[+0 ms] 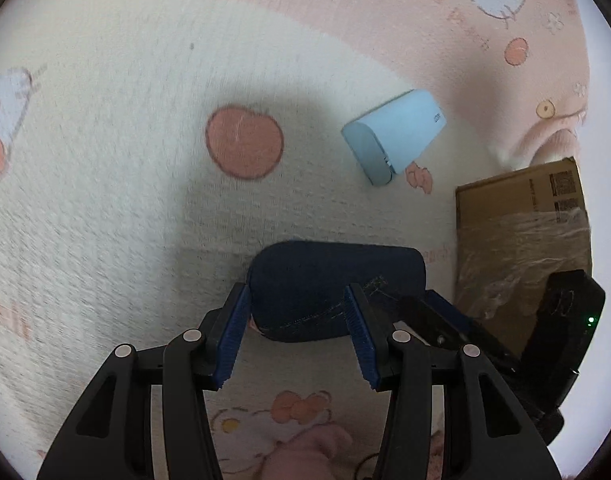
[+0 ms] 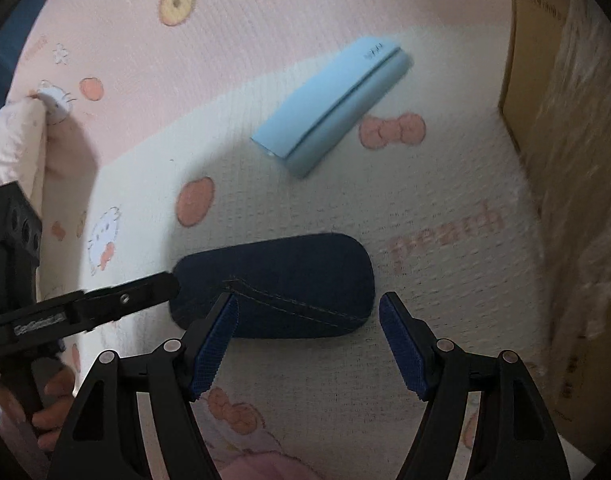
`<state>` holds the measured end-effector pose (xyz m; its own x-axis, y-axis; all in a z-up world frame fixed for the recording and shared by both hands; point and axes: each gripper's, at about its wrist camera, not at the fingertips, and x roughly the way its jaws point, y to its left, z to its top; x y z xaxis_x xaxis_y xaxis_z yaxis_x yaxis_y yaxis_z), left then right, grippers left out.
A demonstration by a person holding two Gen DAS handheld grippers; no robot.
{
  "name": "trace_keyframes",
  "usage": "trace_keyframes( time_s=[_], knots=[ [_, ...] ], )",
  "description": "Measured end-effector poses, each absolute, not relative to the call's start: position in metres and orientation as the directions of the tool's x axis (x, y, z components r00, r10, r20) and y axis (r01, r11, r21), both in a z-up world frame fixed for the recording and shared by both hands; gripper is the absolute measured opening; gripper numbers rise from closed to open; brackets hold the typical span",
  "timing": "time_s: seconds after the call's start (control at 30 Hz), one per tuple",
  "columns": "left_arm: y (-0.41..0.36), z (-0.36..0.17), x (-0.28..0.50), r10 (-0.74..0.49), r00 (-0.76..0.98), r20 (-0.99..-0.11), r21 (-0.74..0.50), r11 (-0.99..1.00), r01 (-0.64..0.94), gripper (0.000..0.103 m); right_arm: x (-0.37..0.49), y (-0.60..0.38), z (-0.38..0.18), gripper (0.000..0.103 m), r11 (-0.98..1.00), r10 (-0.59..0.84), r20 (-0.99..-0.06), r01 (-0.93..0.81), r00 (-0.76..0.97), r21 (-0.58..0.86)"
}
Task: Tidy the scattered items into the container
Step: 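Close the right gripper on the glasses case while the left gripper grasps it too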
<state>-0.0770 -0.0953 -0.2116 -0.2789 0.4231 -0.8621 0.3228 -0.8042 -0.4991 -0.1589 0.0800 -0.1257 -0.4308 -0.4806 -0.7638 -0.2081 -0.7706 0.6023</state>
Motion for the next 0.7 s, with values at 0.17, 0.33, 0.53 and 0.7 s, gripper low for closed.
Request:
trace_keyframes(
  time_s=[0.17, 0.33, 0.53, 0.7],
  knots=[
    [-0.094, -0.215, -0.082, 0.412, -0.282, -0.866, -0.491, -0.804, 0.335, 0.053, -0.163, 0.084, -0.134, 0.072, -0.749, -0.501, -0.742, -0.205, -0.446, 0.629],
    [-0.093, -0.217, -0.085, 0.399, -0.275, -0.875, -0.476, -0.811, 0.339, 0.053, -0.166, 0.086, -0.139, 0.068, -0.751, -0.501, -0.737, -0.195, -0.455, 0.631],
    [-0.086, -0.21, -0.1, 0.339, -0.259, -0.904, -0.405, -0.875, 0.266, 0.054, -0.157, 0.089, -0.143, 0.063, -0.712, -0.521, -0.72, -0.232, -0.458, 0.662],
    [-0.082, -0.204, -0.125, 0.335, -0.276, -0.901, -0.393, -0.9, 0.19, 0.054, -0.145, 0.084, -0.145, 0.064, -0.723, -0.533, -0.742, -0.238, -0.406, 0.649]
  ],
)
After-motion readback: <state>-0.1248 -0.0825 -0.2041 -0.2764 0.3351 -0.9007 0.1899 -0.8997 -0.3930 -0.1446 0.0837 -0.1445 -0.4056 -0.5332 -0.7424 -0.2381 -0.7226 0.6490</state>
